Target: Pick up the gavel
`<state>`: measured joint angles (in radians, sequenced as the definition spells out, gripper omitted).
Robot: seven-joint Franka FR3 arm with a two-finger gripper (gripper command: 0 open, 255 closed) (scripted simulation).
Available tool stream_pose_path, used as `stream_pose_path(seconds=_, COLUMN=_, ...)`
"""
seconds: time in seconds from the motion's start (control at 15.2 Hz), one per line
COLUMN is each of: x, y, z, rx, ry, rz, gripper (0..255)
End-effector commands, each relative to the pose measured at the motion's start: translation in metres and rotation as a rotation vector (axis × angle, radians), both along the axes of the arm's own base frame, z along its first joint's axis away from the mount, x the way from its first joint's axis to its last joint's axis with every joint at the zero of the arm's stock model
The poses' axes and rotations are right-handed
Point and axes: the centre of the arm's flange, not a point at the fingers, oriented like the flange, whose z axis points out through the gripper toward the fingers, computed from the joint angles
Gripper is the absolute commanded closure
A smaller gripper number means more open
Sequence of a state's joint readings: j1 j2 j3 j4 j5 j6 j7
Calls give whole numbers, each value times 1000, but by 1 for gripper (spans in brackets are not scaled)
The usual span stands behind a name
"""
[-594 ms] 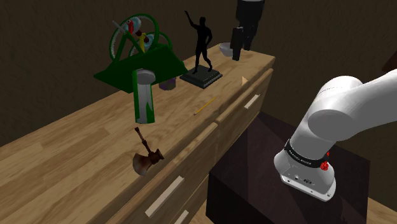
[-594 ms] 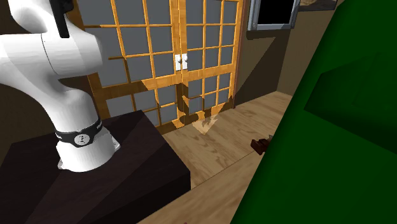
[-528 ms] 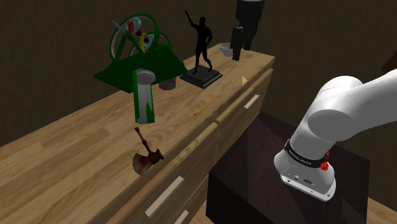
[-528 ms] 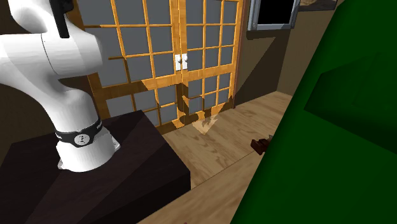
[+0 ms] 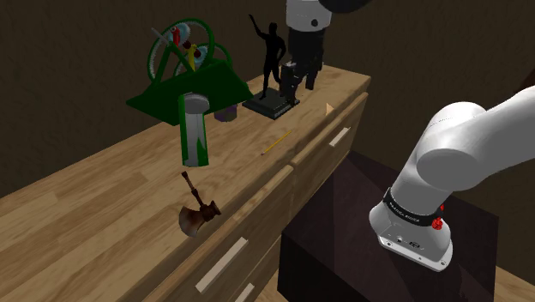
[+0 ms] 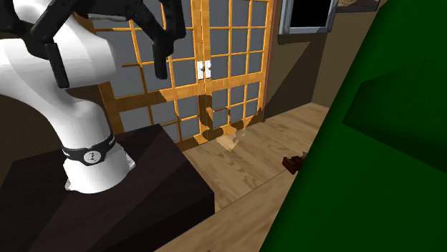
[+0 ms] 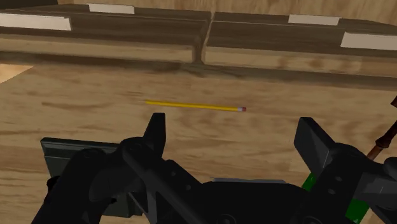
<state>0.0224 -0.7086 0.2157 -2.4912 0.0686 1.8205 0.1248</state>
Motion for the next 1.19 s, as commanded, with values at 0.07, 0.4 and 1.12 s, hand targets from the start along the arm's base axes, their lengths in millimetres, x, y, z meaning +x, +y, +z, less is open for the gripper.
stream_pose_path(seconds=0.07, x=9, y=35, z=-22, rx=-3, ry=-8, rz=-27, gripper=0)
stream_pose_path(seconds=0.4, x=28, y=90, z=-54, rx=-10, ry=-19, rz=-69, gripper=0)
stream_pose_path(seconds=1.12, x=79, y=208, z=-125, rx=-24, ry=-45, rz=-161, gripper=0)
